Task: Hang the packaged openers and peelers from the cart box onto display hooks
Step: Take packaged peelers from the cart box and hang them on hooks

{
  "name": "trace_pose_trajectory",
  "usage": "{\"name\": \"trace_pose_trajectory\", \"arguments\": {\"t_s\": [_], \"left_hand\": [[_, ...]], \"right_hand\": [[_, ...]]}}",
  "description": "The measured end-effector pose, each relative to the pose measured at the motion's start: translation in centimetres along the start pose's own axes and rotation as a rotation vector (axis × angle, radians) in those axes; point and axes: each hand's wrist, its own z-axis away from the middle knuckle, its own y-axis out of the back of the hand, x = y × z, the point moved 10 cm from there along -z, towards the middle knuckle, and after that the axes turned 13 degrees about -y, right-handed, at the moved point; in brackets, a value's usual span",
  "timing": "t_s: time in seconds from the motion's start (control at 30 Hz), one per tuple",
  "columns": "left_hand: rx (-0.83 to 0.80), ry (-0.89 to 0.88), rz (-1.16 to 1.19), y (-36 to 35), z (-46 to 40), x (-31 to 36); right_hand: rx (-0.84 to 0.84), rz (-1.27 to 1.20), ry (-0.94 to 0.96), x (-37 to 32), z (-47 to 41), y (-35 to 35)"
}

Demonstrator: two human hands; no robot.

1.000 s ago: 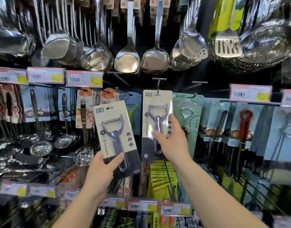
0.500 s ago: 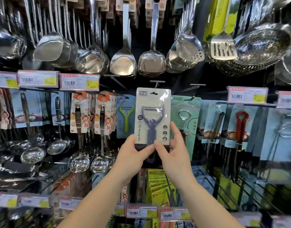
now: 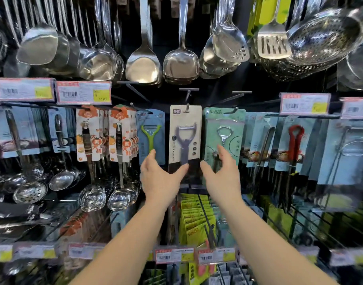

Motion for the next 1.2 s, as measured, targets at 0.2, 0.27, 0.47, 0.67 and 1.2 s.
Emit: {"name": "trace_pose_trajectory", "arguments": {"t_s": [0.2, 0.27, 0.47, 0.67, 1.2], "left_hand": [[0.005, -0.367, -0.131, -5.9, 4.8, 6.3], [-0.110, -0.445, -0.151, -10.0, 6.7, 9.3], [-0.508, -0.626, -0.185, -23.9, 15.7, 19.0], [-0.765, -0.770, -0.124, -37.1, 29.1, 31.8], [-1.189, -0.996, 0.039, -60.7, 58.1, 52.0]], "right_hand": [[0.155, 0.141, -0.072, 6.6, 0.1, 8.3], [0.204, 0.202, -0.113, 9.0, -0.1, 12.5], [0.351, 0.389, -0.214, 16.3, 0.7, 28.2], [0.498, 0.546, -0.357, 23.5, 3.5, 47.8], [0.778, 0.661, -0.692, 38.5, 12.4, 82.1]]}}
